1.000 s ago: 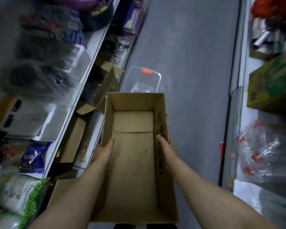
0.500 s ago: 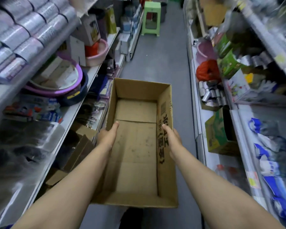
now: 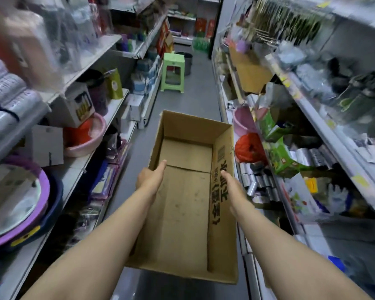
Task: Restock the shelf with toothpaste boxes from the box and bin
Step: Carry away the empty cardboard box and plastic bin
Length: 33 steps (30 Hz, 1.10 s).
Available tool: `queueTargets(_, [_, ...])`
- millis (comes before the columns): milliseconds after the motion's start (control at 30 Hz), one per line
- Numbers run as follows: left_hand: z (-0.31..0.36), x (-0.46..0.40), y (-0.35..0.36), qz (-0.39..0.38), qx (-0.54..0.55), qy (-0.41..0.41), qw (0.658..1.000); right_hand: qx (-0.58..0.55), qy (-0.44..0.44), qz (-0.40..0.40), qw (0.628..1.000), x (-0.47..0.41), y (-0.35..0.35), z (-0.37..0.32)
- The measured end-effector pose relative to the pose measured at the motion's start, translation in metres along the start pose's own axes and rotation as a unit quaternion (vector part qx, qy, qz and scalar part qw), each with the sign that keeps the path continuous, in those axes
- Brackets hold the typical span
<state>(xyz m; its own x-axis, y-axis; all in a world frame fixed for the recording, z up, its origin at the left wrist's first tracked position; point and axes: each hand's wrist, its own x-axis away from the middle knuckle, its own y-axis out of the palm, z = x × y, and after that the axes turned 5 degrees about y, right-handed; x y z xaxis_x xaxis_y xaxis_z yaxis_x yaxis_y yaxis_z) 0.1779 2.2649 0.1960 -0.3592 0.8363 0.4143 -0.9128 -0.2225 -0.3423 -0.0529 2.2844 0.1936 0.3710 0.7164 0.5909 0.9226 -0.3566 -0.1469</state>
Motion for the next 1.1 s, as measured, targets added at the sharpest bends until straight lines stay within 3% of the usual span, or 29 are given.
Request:
queueTargets(233, [0.106, -0.150, 0.080, -0.020, -0.009, 0.010, 1.000, -0.021, -0.027, 0.005, 0.999, -0.160, 0.033, -0.117])
queueTargets(533, [0.253, -0.341, 0.165, 0.023, -0.016, -0.015, 0.999, 0.012, -0.012, -0.030, 0.999, -0.406, 0.101, -0.277])
queueTargets(833, [0.367, -0.564, 0.190, 0.060, 0.021, -0.027, 0.998, 0.042, -0.028, -0.085, 0.995, -0.559, 0.226, -0.446])
queueTargets(1100, [0.489, -0.793, 0.207, 0.030, 0.010, -0.024, 0.999, 0.025, -0.002, -0.077, 0.997, -0.722, 0.349, -0.591])
